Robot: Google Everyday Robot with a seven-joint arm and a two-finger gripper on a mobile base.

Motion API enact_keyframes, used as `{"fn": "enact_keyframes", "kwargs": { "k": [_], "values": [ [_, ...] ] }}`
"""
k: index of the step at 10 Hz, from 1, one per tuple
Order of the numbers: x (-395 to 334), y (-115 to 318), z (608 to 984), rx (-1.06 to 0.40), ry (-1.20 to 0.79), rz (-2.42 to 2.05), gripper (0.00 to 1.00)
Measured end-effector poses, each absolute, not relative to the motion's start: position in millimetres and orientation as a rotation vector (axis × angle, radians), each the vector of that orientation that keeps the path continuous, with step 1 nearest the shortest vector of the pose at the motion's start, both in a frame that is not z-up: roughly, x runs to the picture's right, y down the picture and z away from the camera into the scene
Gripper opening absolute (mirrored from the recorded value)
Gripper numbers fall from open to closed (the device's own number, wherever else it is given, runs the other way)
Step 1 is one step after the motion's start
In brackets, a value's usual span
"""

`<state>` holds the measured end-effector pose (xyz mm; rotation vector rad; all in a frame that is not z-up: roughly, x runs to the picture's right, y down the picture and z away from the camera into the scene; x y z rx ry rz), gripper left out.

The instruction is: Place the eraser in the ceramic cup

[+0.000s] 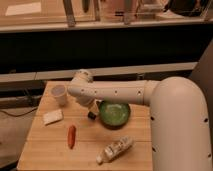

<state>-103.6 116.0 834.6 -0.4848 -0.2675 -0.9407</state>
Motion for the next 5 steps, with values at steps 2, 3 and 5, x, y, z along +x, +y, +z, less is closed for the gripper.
{"fn": "enact_keyframes", "kwargs": {
  "k": [2, 3, 5],
  "values": [
    [-104.8, 119.0, 837.5, -0.482, -0.287, -0.935, 0.8],
    [-104.1, 119.9, 838.5, -0.482, -0.293, -0.932, 0.8],
    [-101.3, 121.3, 840.7, -0.482, -0.311, -0.92, 0.8]
  ]
}}
